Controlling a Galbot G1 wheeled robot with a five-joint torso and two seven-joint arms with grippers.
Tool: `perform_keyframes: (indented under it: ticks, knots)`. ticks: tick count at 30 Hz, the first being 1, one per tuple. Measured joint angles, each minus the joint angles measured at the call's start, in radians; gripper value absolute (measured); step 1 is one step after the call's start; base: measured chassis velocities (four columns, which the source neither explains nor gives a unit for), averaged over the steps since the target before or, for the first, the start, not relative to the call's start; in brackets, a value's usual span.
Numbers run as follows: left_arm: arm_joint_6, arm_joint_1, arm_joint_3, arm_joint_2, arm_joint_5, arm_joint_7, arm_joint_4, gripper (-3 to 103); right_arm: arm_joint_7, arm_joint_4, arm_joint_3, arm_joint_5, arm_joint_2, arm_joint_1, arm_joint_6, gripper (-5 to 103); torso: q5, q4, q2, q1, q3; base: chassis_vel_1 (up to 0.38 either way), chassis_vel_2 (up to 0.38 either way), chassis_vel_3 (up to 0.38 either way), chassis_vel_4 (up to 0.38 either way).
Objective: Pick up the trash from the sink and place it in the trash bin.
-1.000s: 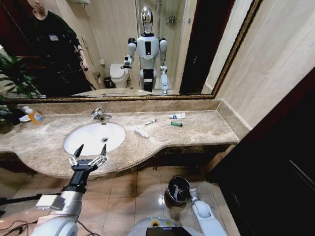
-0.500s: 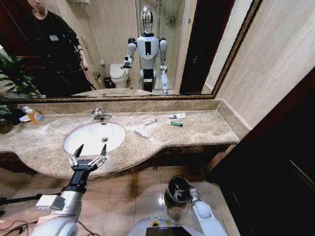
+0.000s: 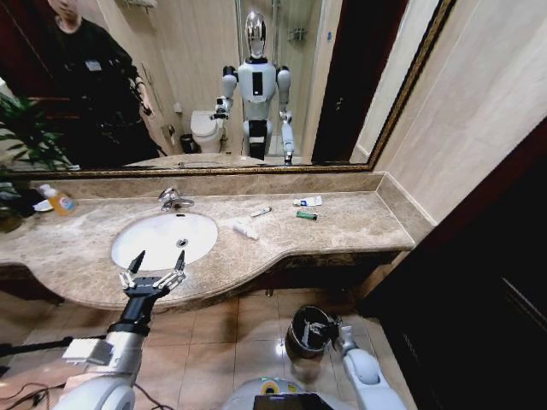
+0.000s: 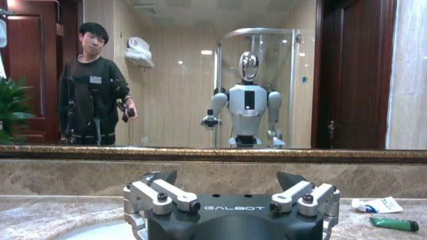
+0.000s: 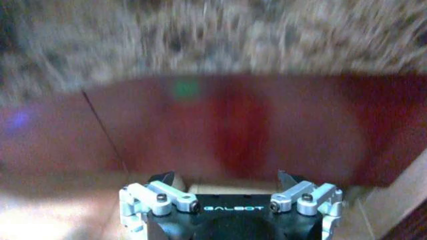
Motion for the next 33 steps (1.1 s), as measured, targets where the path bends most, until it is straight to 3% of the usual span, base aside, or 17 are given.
perform_keyframes:
  ticks: [12, 16, 25, 33]
  knots:
    - [0.0, 0.0, 0.0, 0.0, 0.0, 0.0, 0.0, 100, -0.005, 0.458, 0.03, 0.106, -0.032, -0.203, -0.005, 100, -0.0002, 0.0, 0.0, 0.0, 0.0, 0.0, 0.0, 0.0, 0.0]
    - [0.0, 0.0, 0.0, 0.0, 0.0, 0.0, 0.0, 100, 0.004, 0.598, 0.021, 0.142, -0.063, -0.21, -0.049, 100, -0.0002, -0.0002, 0.0, 0.0, 0.0, 0.0, 0.0, 0.0, 0.0]
    - [0.0, 0.0, 0.0, 0.0, 0.0, 0.0, 0.0, 100, 0.051, 0.583, -0.039, 0.193, -0.184, 0.019, -0.165, 100, 0.0, 0.0001, 0.0, 0.0, 0.0, 0.0, 0.0, 0.0, 0.0]
    - [0.0, 0.0, 0.0, 0.0, 0.0, 0.0, 0.0, 100, 0.047, 0.427, -0.064, 0.294, -0.293, 0.229, -0.187, 100, 0.0002, 0.0001, 0.0, 0.0, 0.0, 0.0, 0.0, 0.0, 0.0]
